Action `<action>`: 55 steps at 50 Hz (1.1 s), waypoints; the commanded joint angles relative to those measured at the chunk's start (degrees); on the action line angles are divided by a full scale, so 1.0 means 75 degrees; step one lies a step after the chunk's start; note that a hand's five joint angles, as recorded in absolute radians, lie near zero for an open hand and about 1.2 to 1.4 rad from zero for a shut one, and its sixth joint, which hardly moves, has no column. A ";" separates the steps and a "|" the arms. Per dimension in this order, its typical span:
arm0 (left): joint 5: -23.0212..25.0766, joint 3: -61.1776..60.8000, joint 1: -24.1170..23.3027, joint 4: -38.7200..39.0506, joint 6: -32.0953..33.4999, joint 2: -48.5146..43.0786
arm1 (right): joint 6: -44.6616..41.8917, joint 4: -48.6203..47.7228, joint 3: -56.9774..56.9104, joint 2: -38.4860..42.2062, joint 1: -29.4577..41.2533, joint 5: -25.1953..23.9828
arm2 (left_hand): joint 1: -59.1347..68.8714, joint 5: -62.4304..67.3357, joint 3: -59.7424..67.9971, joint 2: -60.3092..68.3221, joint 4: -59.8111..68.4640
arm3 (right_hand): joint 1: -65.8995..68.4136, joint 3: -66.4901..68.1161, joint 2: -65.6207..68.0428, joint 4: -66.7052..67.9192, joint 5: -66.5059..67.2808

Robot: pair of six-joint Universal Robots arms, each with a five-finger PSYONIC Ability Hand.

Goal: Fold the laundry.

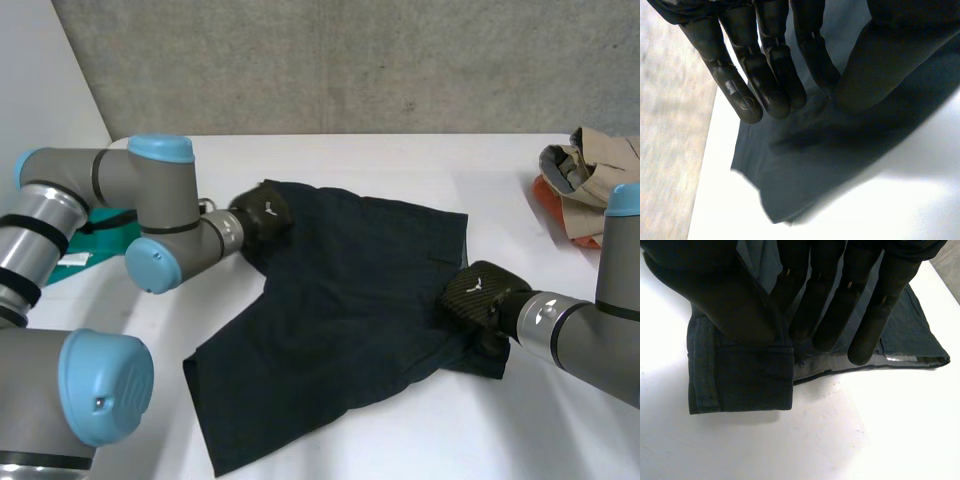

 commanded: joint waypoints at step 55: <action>-0.3217 -1.2359 -0.1600 0.1813 -0.6190 0.7903 | 0.5030 -0.1380 -0.2615 0.1721 0.1375 0.1659 | -0.6076 -0.6105 -0.6281 -0.6322 -0.6346 | 0.1971 0.1586 0.1525 0.1525 0.1573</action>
